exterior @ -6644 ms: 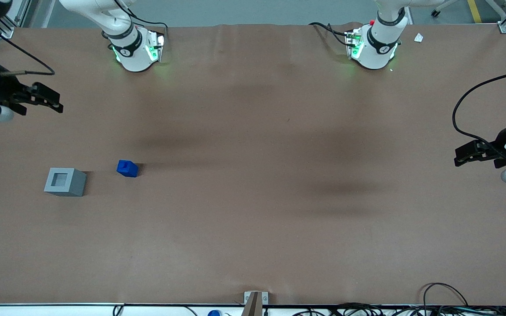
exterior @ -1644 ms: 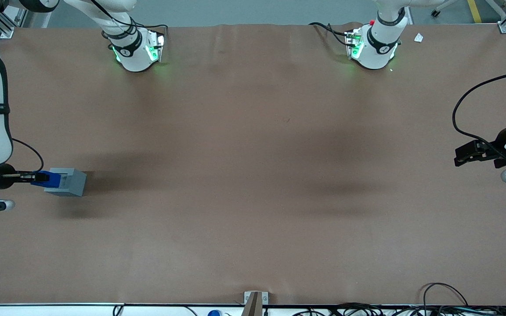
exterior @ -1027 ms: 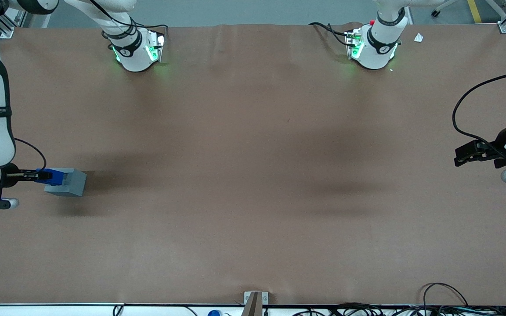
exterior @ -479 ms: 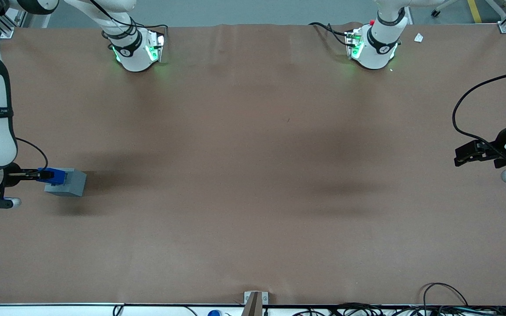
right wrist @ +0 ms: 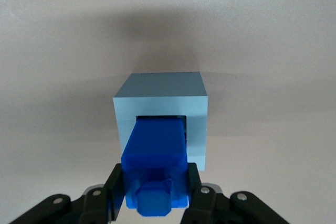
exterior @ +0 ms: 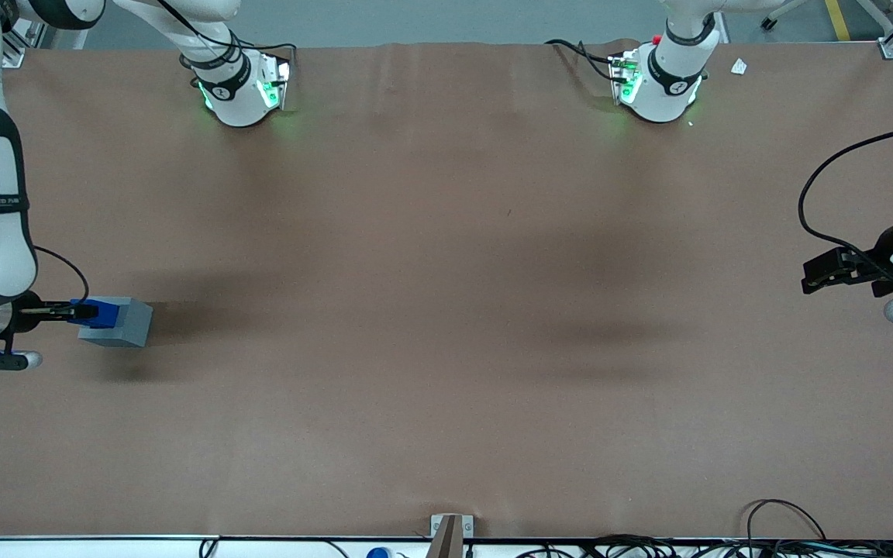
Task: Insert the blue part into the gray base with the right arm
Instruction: 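Lower the blue block into the gray base's opening, then open the right gripper and raise it away from the base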
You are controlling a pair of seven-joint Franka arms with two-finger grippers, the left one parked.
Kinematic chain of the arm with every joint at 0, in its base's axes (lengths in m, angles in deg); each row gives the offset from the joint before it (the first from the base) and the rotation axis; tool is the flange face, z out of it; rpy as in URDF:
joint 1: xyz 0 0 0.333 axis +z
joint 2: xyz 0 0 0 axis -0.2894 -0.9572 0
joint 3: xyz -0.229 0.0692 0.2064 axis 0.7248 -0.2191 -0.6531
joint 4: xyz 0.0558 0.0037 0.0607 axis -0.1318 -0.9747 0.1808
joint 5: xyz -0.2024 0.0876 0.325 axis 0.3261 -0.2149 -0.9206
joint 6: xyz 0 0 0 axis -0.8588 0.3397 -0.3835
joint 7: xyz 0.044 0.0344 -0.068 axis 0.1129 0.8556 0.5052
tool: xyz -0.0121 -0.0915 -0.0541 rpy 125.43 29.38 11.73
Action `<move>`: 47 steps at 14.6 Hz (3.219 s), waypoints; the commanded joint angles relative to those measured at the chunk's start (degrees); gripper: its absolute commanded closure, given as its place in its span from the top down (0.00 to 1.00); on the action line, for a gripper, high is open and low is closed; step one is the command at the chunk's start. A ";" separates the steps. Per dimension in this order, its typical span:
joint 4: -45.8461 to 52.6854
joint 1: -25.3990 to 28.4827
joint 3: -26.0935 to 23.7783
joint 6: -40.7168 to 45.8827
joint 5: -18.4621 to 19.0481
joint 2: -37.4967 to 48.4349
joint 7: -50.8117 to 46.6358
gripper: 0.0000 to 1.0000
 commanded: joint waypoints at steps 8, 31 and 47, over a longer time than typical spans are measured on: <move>-0.16 -0.69 -0.70 -1.58 0.62 -1.02 -0.16 0.29; -5.15 10.55 -1.05 14.15 0.27 25.67 -12.10 1.00; -11.85 16.80 -1.14 16.96 0.89 43.36 -19.59 1.00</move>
